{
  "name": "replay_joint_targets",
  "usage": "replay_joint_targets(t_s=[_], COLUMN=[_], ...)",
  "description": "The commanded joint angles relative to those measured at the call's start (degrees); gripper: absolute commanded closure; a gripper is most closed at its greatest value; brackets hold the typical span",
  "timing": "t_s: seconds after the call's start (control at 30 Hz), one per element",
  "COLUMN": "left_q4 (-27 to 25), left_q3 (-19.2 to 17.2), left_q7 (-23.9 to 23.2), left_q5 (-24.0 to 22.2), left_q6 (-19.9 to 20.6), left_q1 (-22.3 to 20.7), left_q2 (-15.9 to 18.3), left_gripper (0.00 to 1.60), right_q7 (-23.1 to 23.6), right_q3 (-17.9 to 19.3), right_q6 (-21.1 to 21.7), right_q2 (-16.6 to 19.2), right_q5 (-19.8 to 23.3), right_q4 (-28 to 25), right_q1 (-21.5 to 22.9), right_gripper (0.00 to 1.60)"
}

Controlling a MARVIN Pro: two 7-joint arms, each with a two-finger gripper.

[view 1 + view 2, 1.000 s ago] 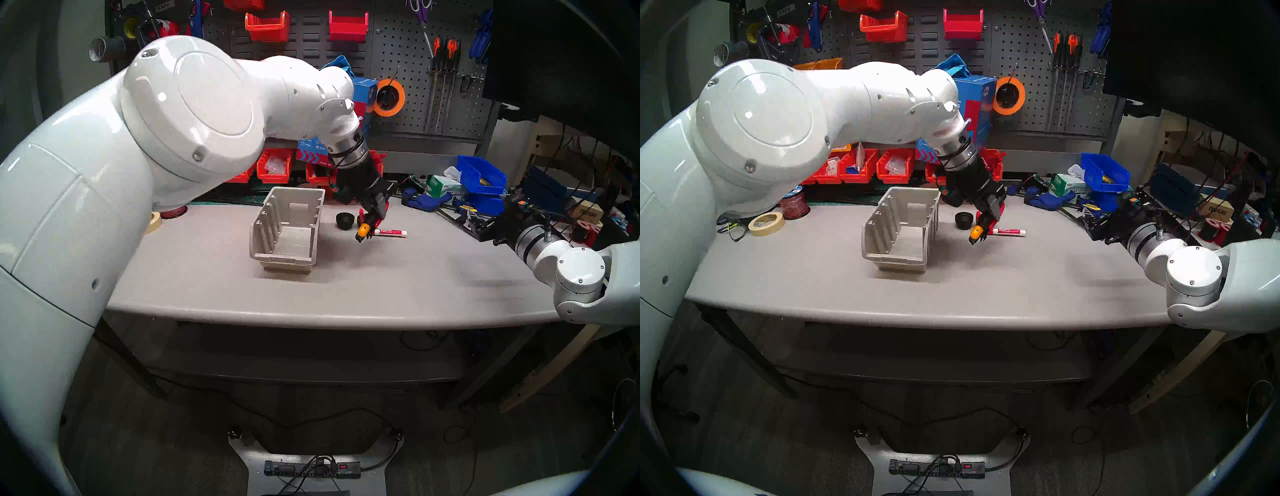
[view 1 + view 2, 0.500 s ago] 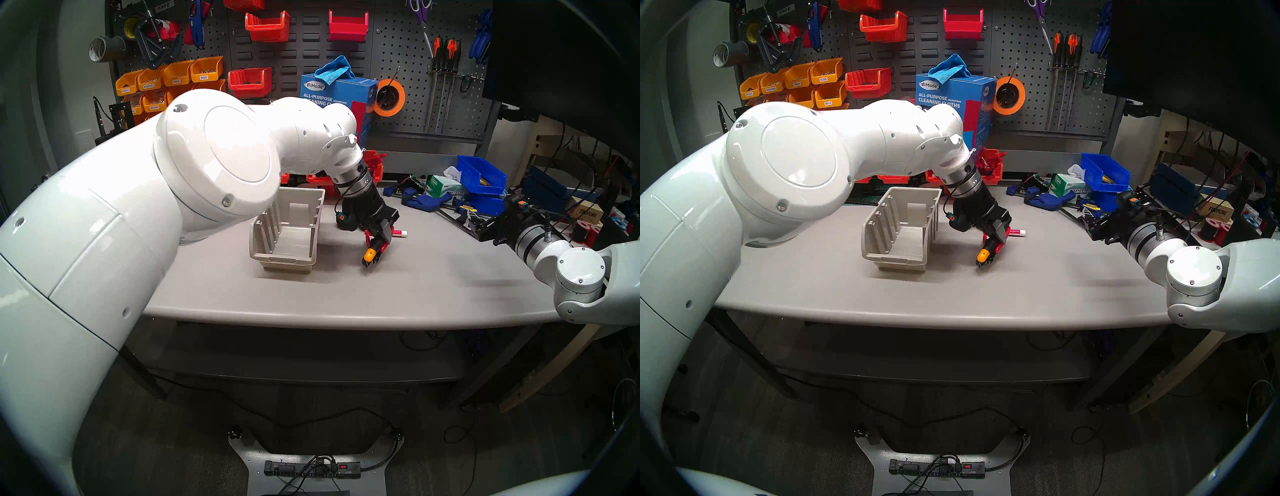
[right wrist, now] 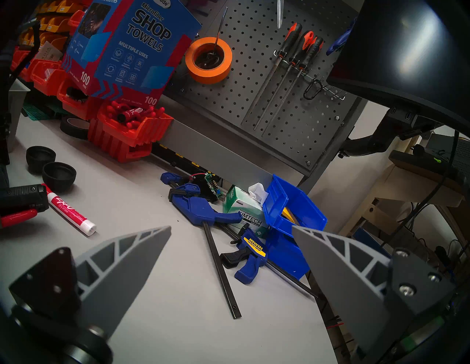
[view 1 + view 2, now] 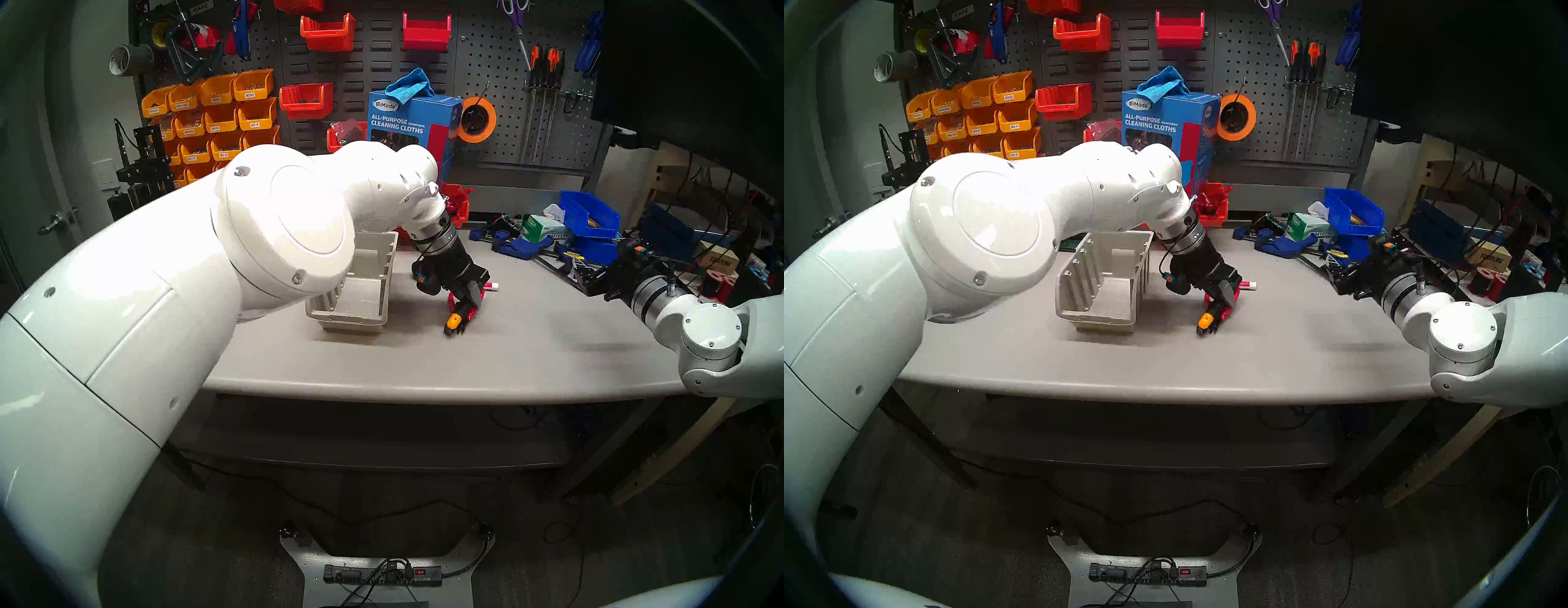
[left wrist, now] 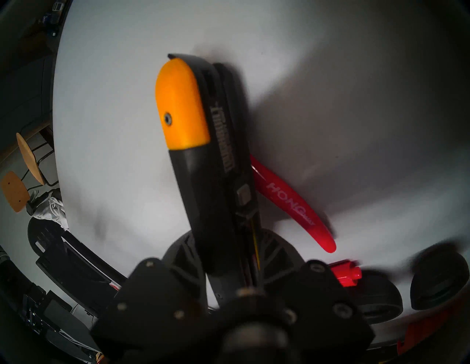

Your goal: Take out tools from the storage box

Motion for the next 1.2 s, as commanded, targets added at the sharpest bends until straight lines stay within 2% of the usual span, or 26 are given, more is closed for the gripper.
replay_joint_targets(t_s=[0.0, 0.63, 0.67, 0.7, 0.77, 0.8, 1.17], left_q4=[2.1, 5.9, 6.1, 6.2, 6.4, 6.5, 8.1], left_q3=[1.2, 2.8, 2.9, 2.9, 3.0, 3.1, 3.0], left_q7=[-1.5, -2.2, -2.2, -2.1, -2.1, -2.2, -1.8], left_q5=[1.1, 1.7, 1.7, 1.7, 1.7, 1.7, 1.4], left_q6=[1.3, 4.6, 4.7, 4.8, 4.9, 4.9, 5.7], left_q1=[1.9, 5.7, 5.8, 5.9, 6.0, 6.0, 6.1], left_q2=[0.0, 0.5, 0.5, 0.5, 0.5, 0.5, 0.3], left_gripper=[1.6, 1.57, 0.99, 0.23, 0.23, 0.0, 0.0], right_q7=[-0.1, -0.2, -0.2, -0.2, -0.2, -0.2, -0.2], right_q3=[0.4, 0.2, 0.2, 0.2, 0.2, 0.2, 0.2], right_q6=[-0.1, -0.3, -0.3, -0.3, -0.3, -0.3, -0.4], right_q2=[-0.1, -0.3, -0.3, -0.3, -0.3, -0.3, -0.4], right_q5=[0.0, 0.1, 0.1, 0.1, 0.1, 0.2, 0.2], right_q4=[0.1, 0.1, 0.1, 0.1, 0.1, 0.1, 0.0], right_q1=[0.4, 0.4, 0.4, 0.4, 0.4, 0.4, 0.4], right_gripper=[0.0, 0.0, 0.0, 0.0, 0.0, 0.0, 0.0])
